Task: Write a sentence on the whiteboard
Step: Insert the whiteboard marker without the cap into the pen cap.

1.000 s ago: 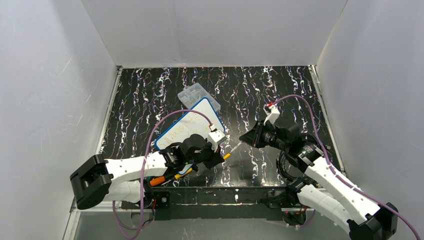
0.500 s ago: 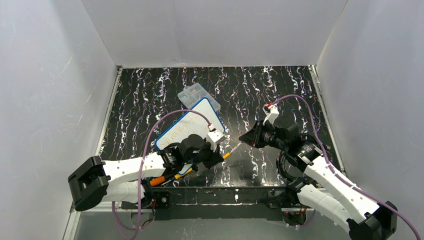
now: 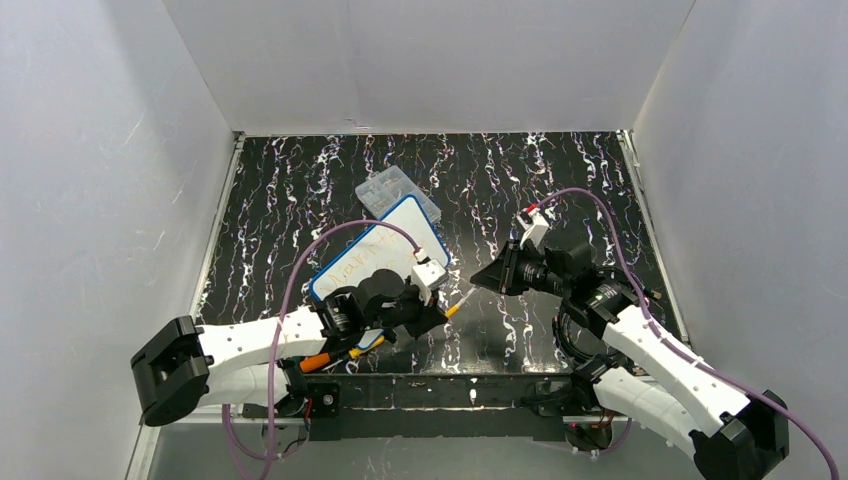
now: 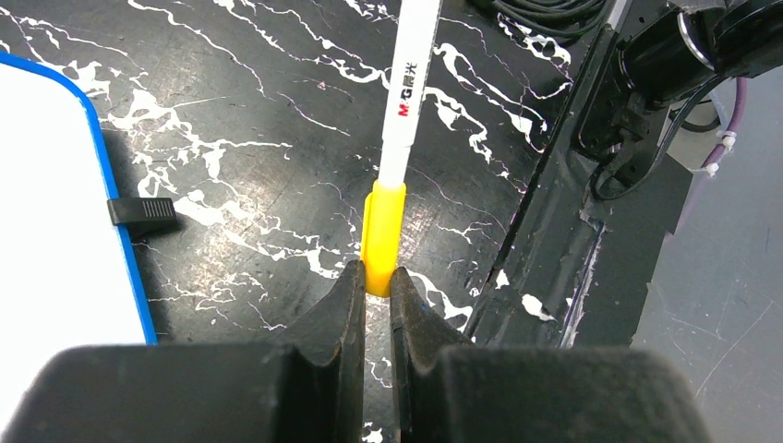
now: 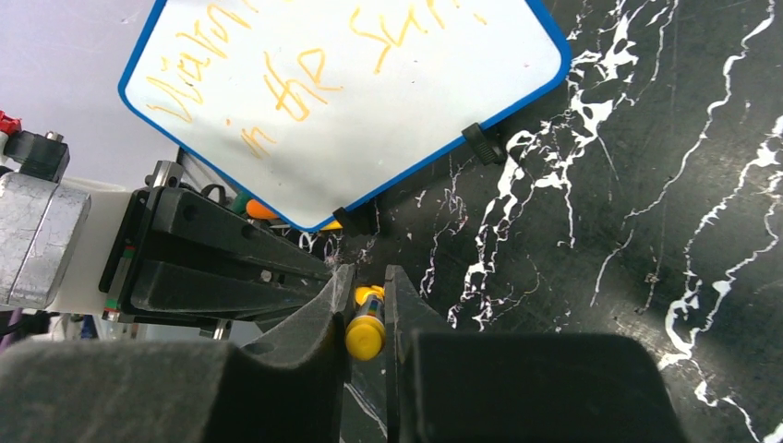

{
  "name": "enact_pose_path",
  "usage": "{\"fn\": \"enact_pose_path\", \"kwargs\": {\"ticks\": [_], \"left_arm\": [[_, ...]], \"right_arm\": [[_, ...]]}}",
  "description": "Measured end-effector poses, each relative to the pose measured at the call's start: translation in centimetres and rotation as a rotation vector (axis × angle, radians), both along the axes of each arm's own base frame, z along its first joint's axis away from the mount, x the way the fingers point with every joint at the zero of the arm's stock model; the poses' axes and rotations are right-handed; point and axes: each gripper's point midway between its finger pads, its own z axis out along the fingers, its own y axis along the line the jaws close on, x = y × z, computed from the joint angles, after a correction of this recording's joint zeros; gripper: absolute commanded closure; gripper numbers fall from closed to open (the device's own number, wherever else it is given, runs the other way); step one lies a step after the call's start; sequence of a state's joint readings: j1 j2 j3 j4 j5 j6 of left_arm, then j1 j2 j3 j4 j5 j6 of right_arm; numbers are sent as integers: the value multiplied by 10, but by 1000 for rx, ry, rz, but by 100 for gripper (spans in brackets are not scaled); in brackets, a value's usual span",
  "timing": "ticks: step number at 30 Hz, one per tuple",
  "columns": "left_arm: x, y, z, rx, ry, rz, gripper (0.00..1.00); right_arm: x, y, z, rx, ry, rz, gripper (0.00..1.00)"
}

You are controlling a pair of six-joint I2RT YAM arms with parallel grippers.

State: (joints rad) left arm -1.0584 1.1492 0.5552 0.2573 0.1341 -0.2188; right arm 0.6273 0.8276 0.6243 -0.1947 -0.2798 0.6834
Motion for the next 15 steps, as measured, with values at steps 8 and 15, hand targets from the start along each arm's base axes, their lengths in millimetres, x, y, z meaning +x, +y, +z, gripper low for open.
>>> {"fn": "enact_pose_path", "kwargs": {"ticks": [8,15], "left_arm": [[-1,3,7,-13,-12,2,100],[1,2,7,-4,-15,-1,100]], "right_arm": [[-1,11,-2,63,46,34,99],[-1,13,-3,79,57,39,99]]}}
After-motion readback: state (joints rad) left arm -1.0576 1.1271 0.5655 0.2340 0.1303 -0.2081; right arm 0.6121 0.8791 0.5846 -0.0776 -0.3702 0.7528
